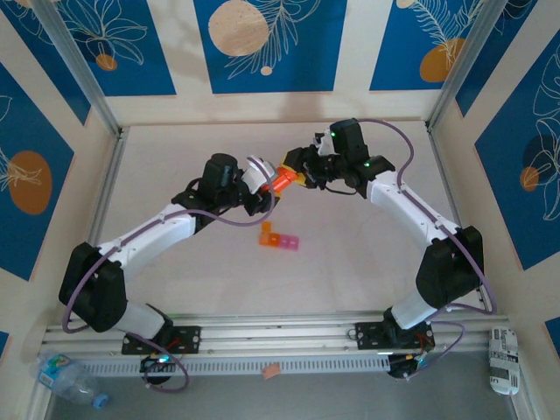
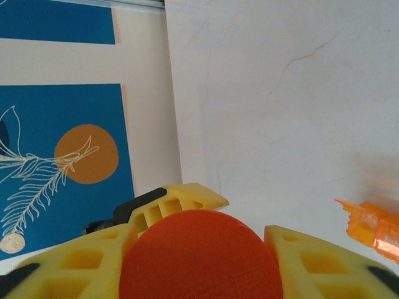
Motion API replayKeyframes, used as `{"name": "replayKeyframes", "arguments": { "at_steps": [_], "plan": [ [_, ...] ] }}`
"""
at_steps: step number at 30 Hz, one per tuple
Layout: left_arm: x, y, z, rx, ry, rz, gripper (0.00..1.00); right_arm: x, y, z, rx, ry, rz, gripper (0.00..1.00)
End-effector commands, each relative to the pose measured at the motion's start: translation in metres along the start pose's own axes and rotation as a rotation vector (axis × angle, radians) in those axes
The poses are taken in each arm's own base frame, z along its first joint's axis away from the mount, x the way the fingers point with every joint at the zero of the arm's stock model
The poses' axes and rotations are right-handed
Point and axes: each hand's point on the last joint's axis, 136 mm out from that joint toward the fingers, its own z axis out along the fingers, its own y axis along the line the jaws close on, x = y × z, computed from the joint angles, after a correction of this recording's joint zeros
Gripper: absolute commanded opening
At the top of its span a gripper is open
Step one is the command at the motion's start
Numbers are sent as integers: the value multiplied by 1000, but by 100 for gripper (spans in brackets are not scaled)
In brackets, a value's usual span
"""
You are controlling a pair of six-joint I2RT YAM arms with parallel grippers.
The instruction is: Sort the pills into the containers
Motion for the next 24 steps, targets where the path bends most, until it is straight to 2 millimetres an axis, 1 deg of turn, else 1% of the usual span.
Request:
{"name": "replayKeyframes", "arguments": {
  "at_steps": [1,3,5,7,9,12,15,17,18,19,20,21,22,24],
  "plan": [
    [-22,0,-2,-9,-57,14,0,6,7,-2,-31,13,-22,36],
    [-24,0,-3,-10,-67,2,0,4,6,-3,-41,9,-38,33],
    [-27,-1,-5,8,-80,-13,0,-2,10,-4,-77,-11,-94,32],
    [-33,-5,-9,47,-101,-38,0,-10,13,-9,-115,-49,-191,32],
    [-38,-10,-14,96,-130,-67,0,-13,25,-15,-201,-78,-330,33],
    [-52,-16,-25,185,-201,-132,0,-6,41,-26,-356,-92,-513,35],
    [-62,-17,-32,239,-260,-183,0,-2,46,-30,-396,-70,-551,37],
    [-63,-15,-32,229,-273,-191,0,-1,49,-30,-403,-51,-543,41],
    [-63,-14,-32,222,-274,-191,0,-1,50,-31,-406,-47,-536,48],
    [-62,-13,-31,217,-270,-190,0,-2,52,-33,-401,-52,-522,60],
    [-60,-12,-30,209,-263,-189,0,-3,52,-34,-391,-59,-509,70],
    [-59,-11,-30,200,-257,-183,0,-5,51,-37,-371,-75,-486,77],
    [-56,-9,-28,186,-244,-180,0,-9,48,-38,-339,-94,-453,82],
    [-51,-4,-27,155,-224,-169,0,-16,41,-44,-286,-134,-383,87]
  ]
}}
